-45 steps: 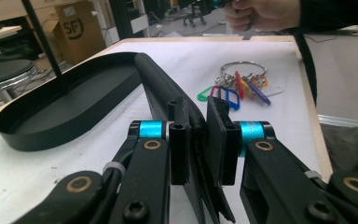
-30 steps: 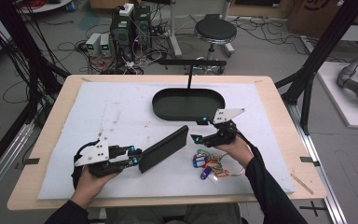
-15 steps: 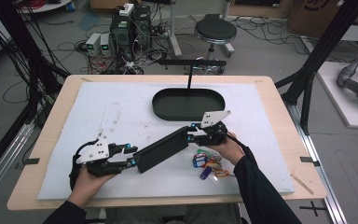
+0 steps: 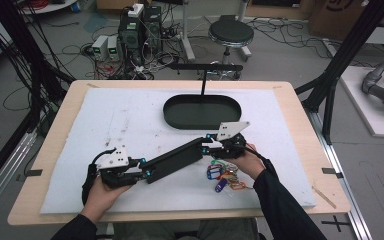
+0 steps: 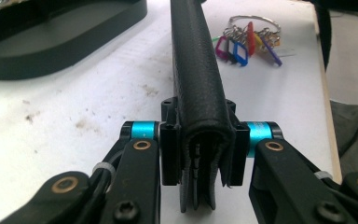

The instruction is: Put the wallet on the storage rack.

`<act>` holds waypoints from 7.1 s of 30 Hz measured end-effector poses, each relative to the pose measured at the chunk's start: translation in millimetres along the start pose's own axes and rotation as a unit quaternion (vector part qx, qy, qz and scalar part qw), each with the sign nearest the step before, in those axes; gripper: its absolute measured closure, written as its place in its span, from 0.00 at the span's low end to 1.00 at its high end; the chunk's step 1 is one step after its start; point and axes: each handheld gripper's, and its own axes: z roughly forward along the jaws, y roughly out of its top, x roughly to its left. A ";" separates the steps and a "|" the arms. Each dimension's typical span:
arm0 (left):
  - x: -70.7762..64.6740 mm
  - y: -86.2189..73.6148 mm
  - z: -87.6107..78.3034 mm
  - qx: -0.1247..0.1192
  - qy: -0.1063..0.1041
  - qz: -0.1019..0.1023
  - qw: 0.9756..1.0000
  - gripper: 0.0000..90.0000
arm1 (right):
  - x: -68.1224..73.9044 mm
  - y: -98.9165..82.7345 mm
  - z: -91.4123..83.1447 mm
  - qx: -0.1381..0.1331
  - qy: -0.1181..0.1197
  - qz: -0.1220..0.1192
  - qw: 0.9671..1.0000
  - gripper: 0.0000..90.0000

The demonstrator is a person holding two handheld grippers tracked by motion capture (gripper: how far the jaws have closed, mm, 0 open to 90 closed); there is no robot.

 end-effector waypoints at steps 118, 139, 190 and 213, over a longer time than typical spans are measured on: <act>35.8 103.7 63.8 -0.153 0.022 0.068 0.986 0.83 | -52.7 -68.0 -149.6 -0.173 -0.175 0.192 0.950 0.40; 72.4 105.0 90.0 -0.158 0.079 0.054 0.983 0.82 | -57.8 -77.6 -154.4 -0.177 -0.200 0.212 0.940 0.40; 121.6 68.9 169.3 -0.114 0.160 0.010 0.980 0.82 | -60.6 -81.6 -151.9 -0.175 -0.198 0.216 0.940 0.40; 128.1 59.3 169.7 -0.076 0.160 -0.018 0.984 0.78 | -60.8 -83.0 -153.4 -0.173 -0.203 0.219 0.938 0.40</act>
